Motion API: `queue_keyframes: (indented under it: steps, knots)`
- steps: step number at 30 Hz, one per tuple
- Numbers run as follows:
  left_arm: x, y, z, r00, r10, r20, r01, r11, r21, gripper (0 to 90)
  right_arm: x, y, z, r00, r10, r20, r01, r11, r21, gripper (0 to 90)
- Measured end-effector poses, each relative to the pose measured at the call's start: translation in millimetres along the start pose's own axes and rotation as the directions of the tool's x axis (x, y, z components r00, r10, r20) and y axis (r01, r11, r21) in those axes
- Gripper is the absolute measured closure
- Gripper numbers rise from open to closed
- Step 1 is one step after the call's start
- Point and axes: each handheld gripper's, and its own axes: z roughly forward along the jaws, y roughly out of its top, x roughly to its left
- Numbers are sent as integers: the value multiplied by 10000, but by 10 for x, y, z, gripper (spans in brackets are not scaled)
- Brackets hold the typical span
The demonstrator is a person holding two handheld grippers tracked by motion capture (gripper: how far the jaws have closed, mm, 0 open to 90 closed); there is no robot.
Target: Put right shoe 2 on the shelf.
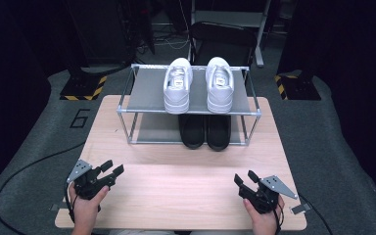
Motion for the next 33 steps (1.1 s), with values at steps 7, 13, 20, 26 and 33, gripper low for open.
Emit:
queue_keyframes:
  steps: [7, 13, 20, 26, 33]
  knots:
    - [54, -87, 23, 10000, -20, -1, 20, 9999, 113, 414, -96, -89, 24, 9995, 255, 193, -256, 9996, 71, 398]
    - [103, -136, 40, 9999, -19, -122, 21, 9999, 168, 413, -150, -166, 81, 9988, 254, 421, -268, 9991, 328, 396]
    - [141, -193, 85, 9999, 29, -146, -24, 9993, 364, 412, -176, -242, 139, 9983, 405, 414, -434, 9966, 697, 391]
    - [146, -208, 120, 9998, 132, -135, -124, 9984, 546, 412, -145, -261, 154, 9986, 350, 384, -383, 9955, 867, 388]
    - [154, -203, 143, 9991, 409, -99, -402, 9972, 636, 412, -164, -280, 158, 9978, 487, 451, -529, 9937, 987, 388]
